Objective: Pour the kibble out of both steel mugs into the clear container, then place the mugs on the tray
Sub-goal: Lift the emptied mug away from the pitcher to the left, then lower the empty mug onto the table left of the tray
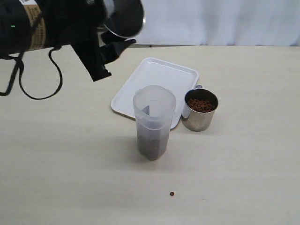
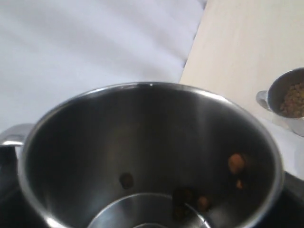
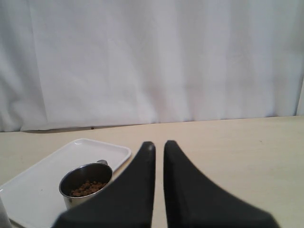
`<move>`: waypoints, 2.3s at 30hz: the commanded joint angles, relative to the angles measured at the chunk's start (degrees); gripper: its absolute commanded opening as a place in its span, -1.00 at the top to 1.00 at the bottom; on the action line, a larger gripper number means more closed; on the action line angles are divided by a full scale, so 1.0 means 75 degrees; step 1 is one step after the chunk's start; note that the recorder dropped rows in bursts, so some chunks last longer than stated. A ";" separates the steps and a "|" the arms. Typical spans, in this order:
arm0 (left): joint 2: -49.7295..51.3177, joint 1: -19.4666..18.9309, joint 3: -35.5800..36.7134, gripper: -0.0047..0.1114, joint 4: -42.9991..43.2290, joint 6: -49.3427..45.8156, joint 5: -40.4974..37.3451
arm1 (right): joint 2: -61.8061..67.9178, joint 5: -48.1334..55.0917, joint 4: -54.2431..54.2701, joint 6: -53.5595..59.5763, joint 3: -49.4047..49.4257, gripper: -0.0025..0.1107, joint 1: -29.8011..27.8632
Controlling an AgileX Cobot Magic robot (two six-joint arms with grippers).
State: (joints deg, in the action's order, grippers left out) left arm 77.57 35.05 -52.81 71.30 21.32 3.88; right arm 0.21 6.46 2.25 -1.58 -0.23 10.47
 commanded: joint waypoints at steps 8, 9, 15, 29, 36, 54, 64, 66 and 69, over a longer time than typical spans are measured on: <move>0.0704 -0.3661 0.2197 0.92 -0.2366 0.0676 0.4773 | -0.0029 -0.0088 0.0038 0.0028 0.0031 0.87 -0.0045; 0.0931 -0.3938 0.2386 0.92 -0.2676 0.0480 0.5347 | -0.0029 -0.0088 0.0038 0.0028 0.0031 0.87 -0.0045; 0.2480 -0.4571 0.2640 0.92 -0.3617 -0.0238 0.7174 | -0.0029 -0.0088 0.0038 0.0028 0.0031 0.87 -0.0045; 0.6374 -0.4571 0.0922 0.92 -0.4009 -0.1507 0.8261 | -0.0029 -0.0088 0.0038 0.0028 0.0031 0.87 -0.0045; 0.7208 -0.4507 0.0001 0.92 -0.3282 -0.1414 0.8381 | -0.0029 -0.0088 0.0038 0.0028 0.0031 0.87 -0.0045; 0.7272 -0.4246 -0.0162 -0.29 -0.3130 -0.0610 0.7290 | -0.0029 -0.0088 0.0038 0.0028 0.0031 0.87 -0.0045; 0.6897 -0.4922 -0.0162 -0.29 -0.1142 0.0691 0.7350 | -0.0029 -0.0088 0.0038 0.0028 0.0031 0.87 -0.0045; 0.6867 -0.5149 -0.0162 -0.29 -0.0842 0.1076 0.7379 | -0.0029 -0.0088 0.0038 0.0028 0.0031 0.87 -0.0045; 0.6867 -0.5512 -0.0162 -0.29 -0.0399 0.1466 0.7569 | -0.0029 -0.0088 0.0038 0.0028 0.0031 0.87 -0.0045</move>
State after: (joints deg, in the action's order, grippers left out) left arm 129.69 -4.05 -53.86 65.08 28.60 59.26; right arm 0.21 6.46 2.25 -1.58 -0.23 10.47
